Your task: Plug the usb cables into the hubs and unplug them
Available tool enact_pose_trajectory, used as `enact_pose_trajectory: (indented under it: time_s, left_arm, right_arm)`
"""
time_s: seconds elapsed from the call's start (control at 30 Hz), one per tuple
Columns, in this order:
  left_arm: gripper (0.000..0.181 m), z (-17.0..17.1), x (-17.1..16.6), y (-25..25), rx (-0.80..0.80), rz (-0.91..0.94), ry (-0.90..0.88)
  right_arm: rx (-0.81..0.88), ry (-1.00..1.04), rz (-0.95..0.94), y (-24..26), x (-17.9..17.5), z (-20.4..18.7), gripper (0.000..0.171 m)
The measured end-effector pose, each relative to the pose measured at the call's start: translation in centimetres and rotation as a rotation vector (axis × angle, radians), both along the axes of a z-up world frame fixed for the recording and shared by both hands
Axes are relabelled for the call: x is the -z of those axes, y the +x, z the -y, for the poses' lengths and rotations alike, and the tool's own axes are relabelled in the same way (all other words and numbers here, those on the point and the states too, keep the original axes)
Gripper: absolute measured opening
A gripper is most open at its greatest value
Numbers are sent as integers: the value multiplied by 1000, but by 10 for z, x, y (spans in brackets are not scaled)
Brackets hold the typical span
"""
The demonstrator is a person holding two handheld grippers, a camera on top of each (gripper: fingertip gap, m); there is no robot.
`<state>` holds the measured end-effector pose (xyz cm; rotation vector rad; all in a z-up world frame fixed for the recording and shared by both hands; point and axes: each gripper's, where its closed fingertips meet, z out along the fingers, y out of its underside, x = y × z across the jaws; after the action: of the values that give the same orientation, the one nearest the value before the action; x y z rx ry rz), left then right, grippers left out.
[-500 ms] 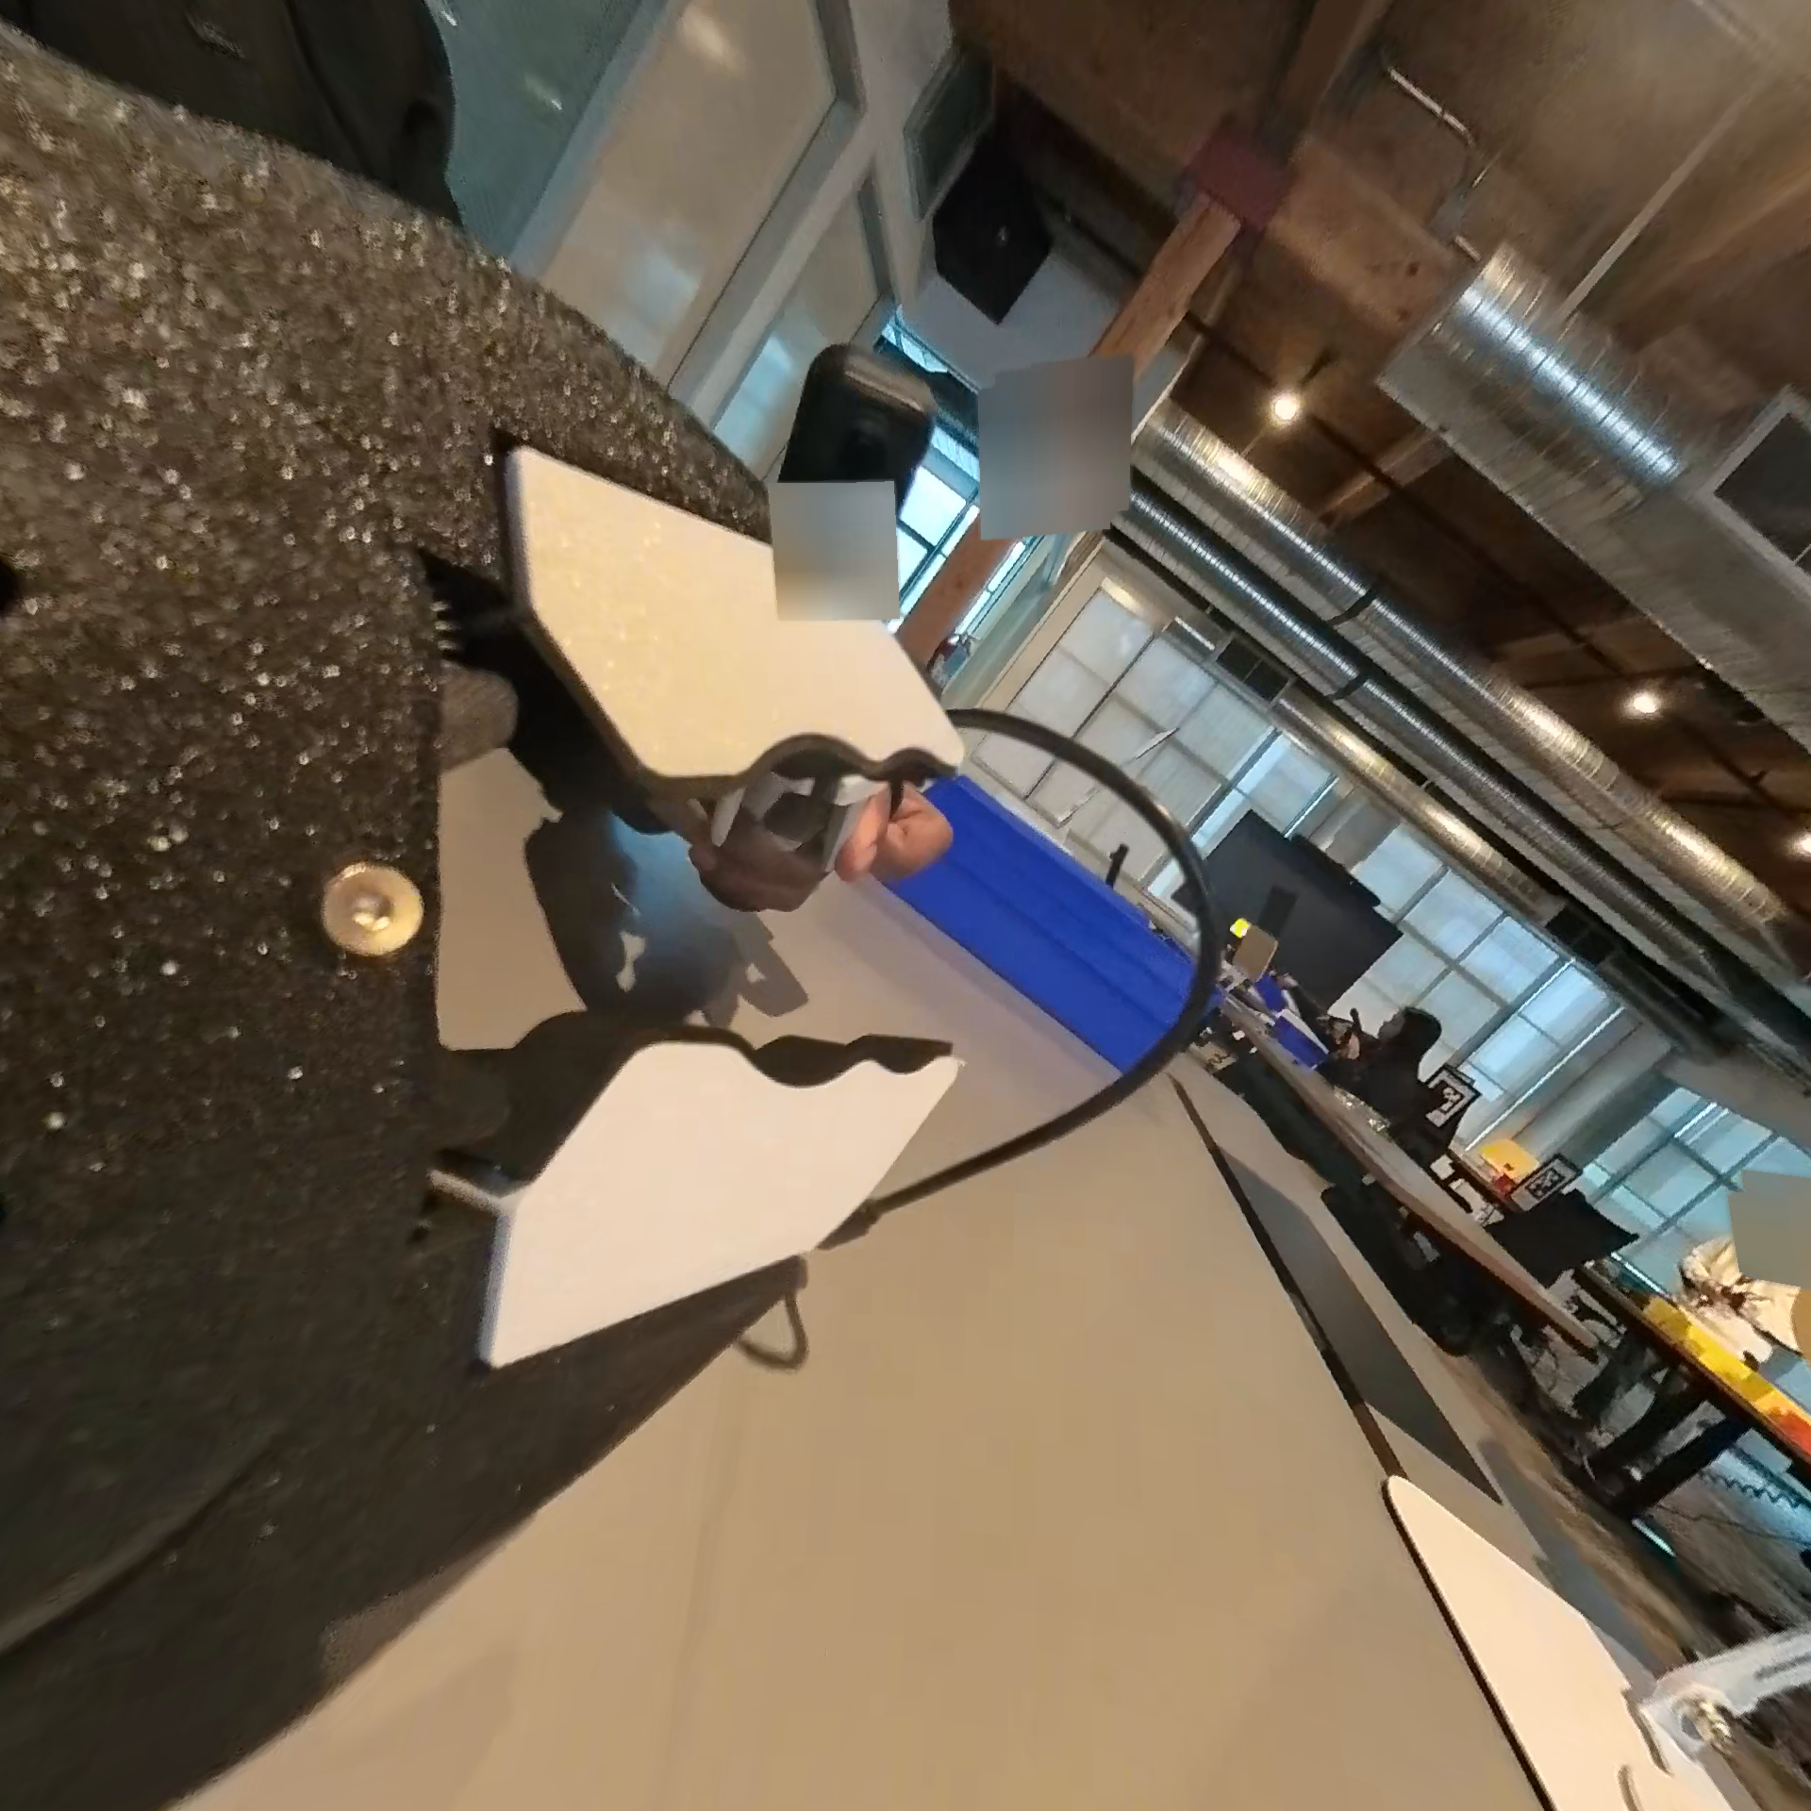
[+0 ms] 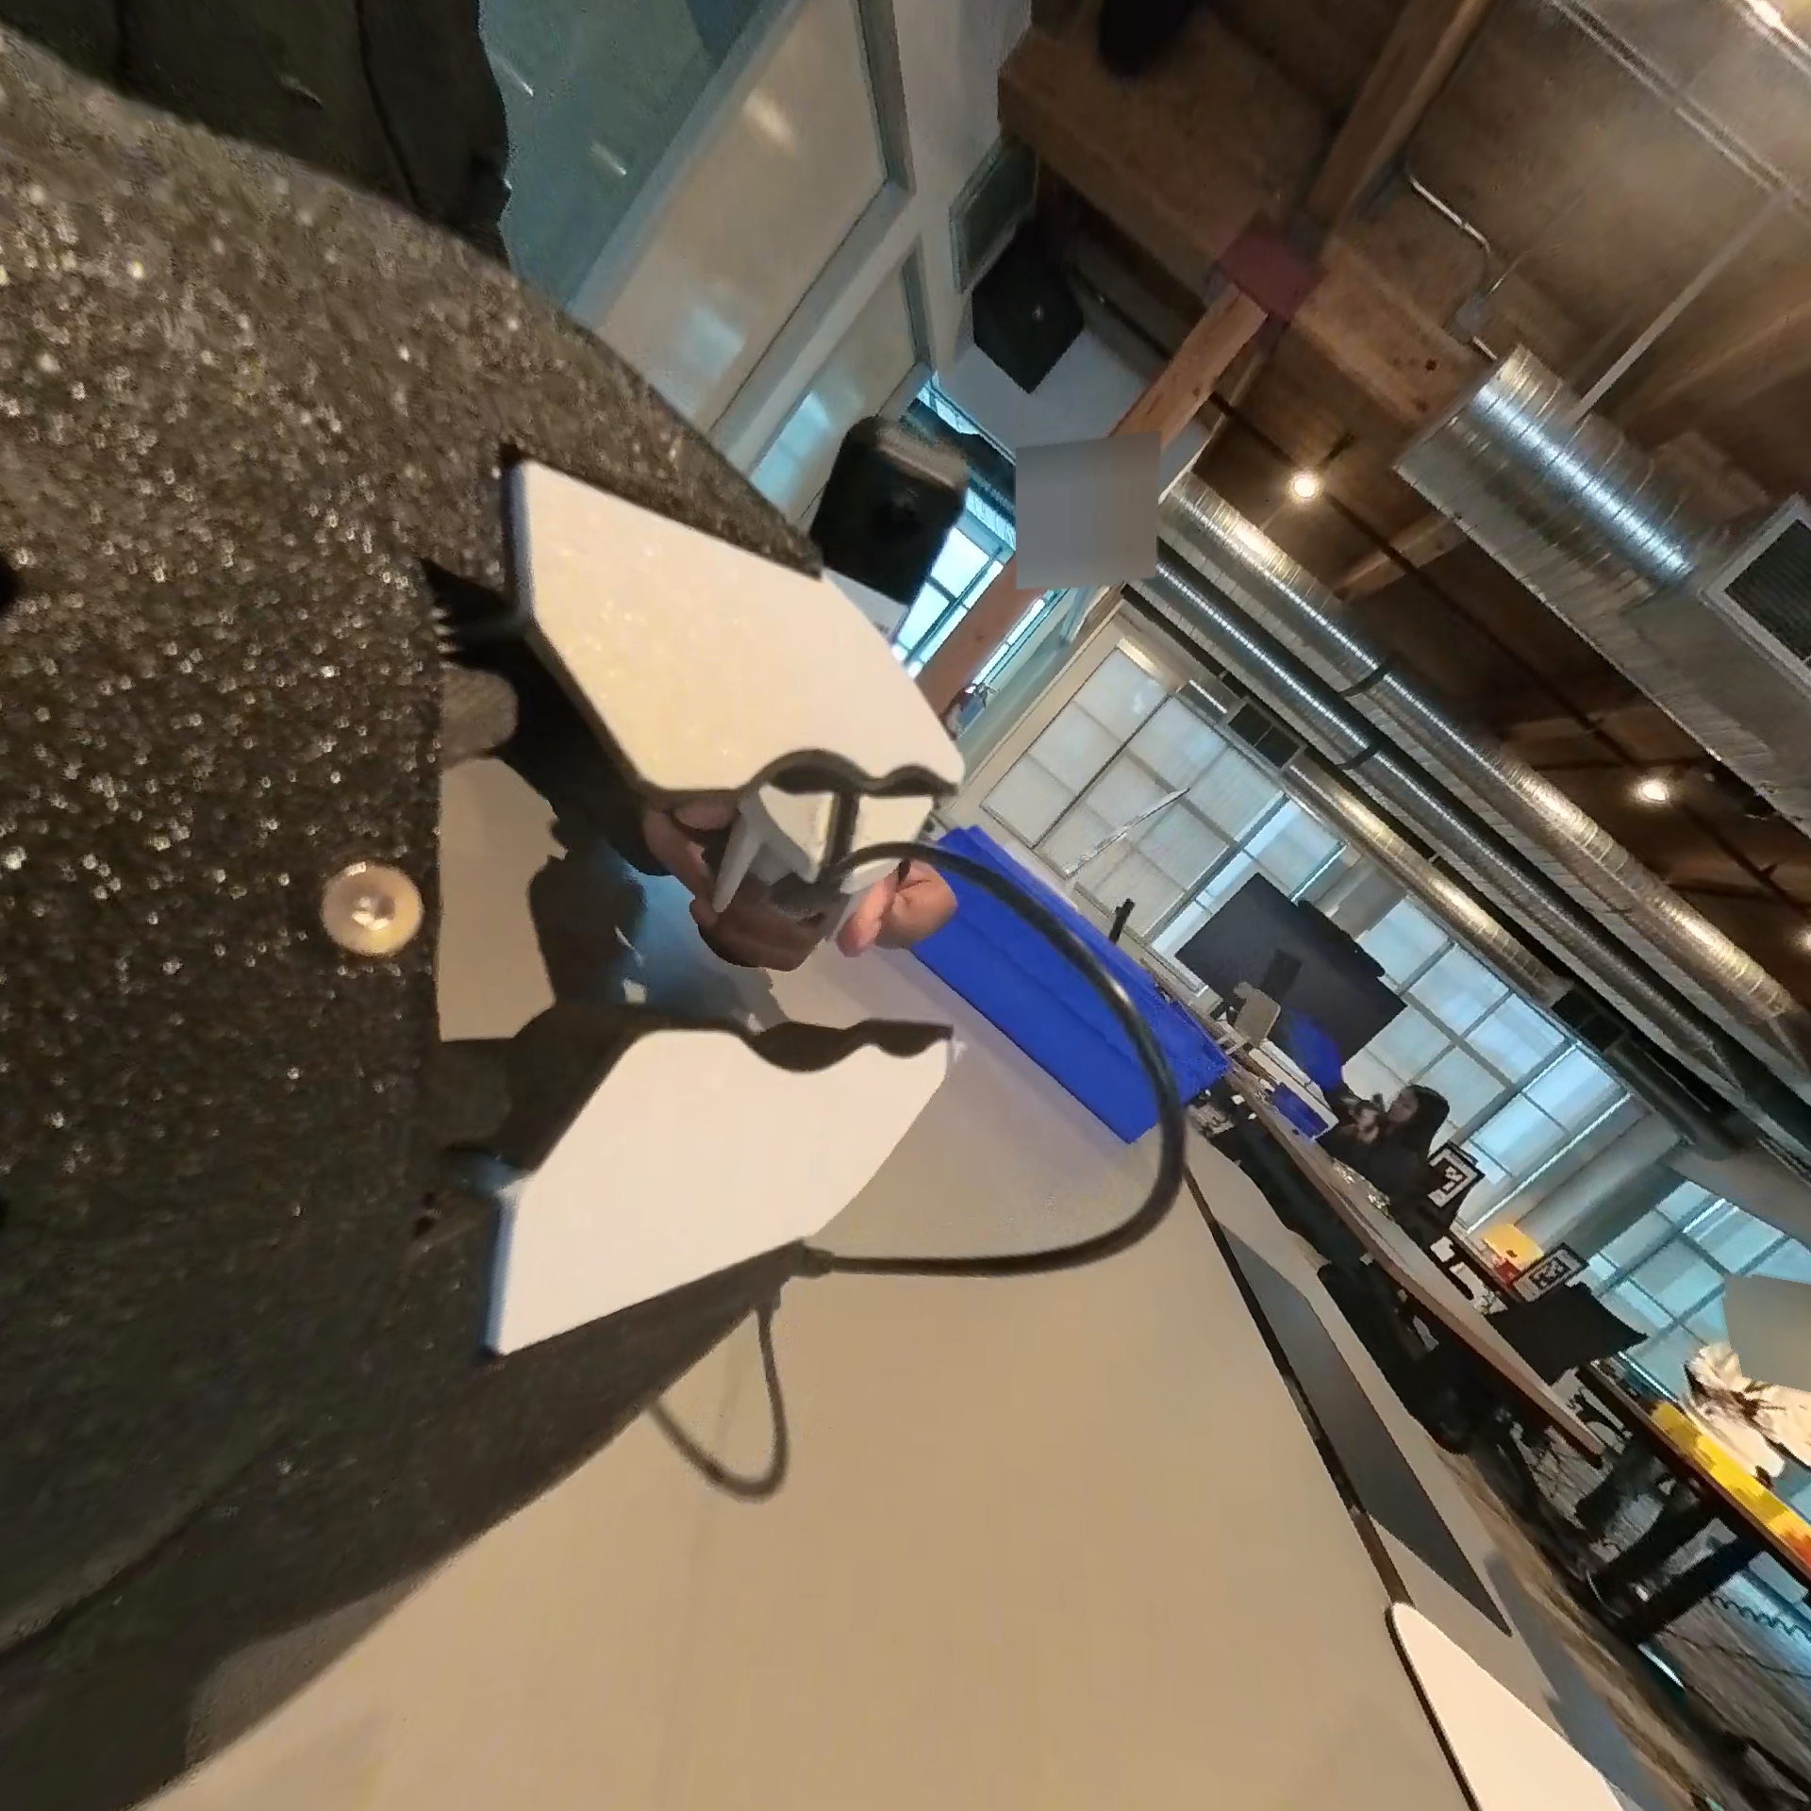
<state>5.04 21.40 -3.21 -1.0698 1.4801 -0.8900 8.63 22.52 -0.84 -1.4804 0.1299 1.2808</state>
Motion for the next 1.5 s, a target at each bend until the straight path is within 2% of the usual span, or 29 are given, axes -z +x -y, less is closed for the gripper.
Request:
enact_pose_trajectory:
  time_s: [0.17, 0.37, 0.53, 0.6, 0.73, 0.83, 1.0, 1.1, 1.2, 1.33, 1.43, 1.5]
  left_arm:
    - [2, -3, 5, 0, -16, -21, 10]
    - [3, -7, 12, 3, -35, -33, 31]
    - [24, -16, -6, 0, -97, 70, 28]
    - [24, -22, -5, -2, -124, 59, 40]
    - [22, -34, 14, -3, -174, -34, 54]
    - [21, -37, 24, -3, -194, -81, 80]
    - [19, -37, 28, -2, -202, -108, 123]
    - [18, -38, 32, -3, -206, -128, 146]
    - [17, -39, 33, -3, -210, -136, 151]
    - [16, -41, 33, -4, -218, -139, 151]
    - [15, -43, 34, -5, -224, -144, 155]
    - [15, -43, 35, -6, -227, -148, 161]
  right_arm:
    - [40, 43, 27, 5, -5, 2, 6]
    - [64, 101, 176, -2, -10, 5, 4]
    - [138, 196, 334, 2, -24, 10, 3]
    - [188, 231, 376, 13, -33, 12, 3]
    - [264, 255, 370, 51, -56, 18, 3]
    - [334, 280, 352, 90, -88, 29, 3]
    - [494, 246, 384, 181, -137, 42, 3]
    - [564, 177, 379, 235, -149, 44, 3]
    - [627, 11, 454, 279, -128, 34, 3]
    - [712, -229, 594, 325, -76, 27, 4]
    - [708, -403, 708, 340, -29, 29, 4]
    - [680, -472, 746, 340, -5, 30, 10]
